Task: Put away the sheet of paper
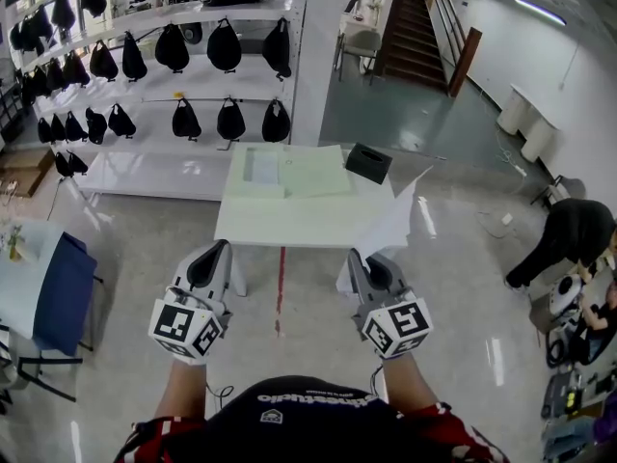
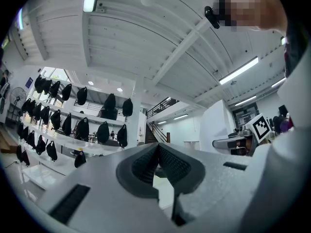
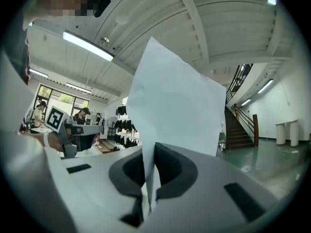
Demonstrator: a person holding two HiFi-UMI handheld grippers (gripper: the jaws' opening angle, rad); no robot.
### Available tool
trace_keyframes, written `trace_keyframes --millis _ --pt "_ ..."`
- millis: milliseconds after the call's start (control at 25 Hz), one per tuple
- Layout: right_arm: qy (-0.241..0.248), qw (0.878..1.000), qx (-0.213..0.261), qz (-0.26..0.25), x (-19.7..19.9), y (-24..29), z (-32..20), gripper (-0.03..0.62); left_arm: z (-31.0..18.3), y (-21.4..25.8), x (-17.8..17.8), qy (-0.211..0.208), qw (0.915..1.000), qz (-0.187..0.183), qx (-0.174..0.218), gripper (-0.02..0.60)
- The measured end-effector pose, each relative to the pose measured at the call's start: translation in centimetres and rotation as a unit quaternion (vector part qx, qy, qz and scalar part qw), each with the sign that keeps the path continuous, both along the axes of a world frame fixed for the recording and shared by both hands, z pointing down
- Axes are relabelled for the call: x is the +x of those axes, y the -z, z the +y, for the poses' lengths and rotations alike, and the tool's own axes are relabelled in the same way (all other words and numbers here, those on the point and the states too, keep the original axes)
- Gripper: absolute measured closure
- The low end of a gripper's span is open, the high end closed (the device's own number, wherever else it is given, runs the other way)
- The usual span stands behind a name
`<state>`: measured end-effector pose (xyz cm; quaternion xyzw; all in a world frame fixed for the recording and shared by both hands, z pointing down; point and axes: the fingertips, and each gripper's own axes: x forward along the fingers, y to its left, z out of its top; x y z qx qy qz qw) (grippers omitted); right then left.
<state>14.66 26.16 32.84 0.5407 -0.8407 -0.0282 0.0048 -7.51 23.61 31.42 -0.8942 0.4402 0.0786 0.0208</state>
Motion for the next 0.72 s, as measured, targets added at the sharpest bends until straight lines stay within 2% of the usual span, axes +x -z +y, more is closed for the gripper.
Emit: trace_keyframes --millis 720 --pt "0.011 1.0 -0.005 0.013 -6.1 -0.7 -2.2 0.591 -2.2 -1.6 -4.9 -0.006 1.0 0.002 -0.006 0.578"
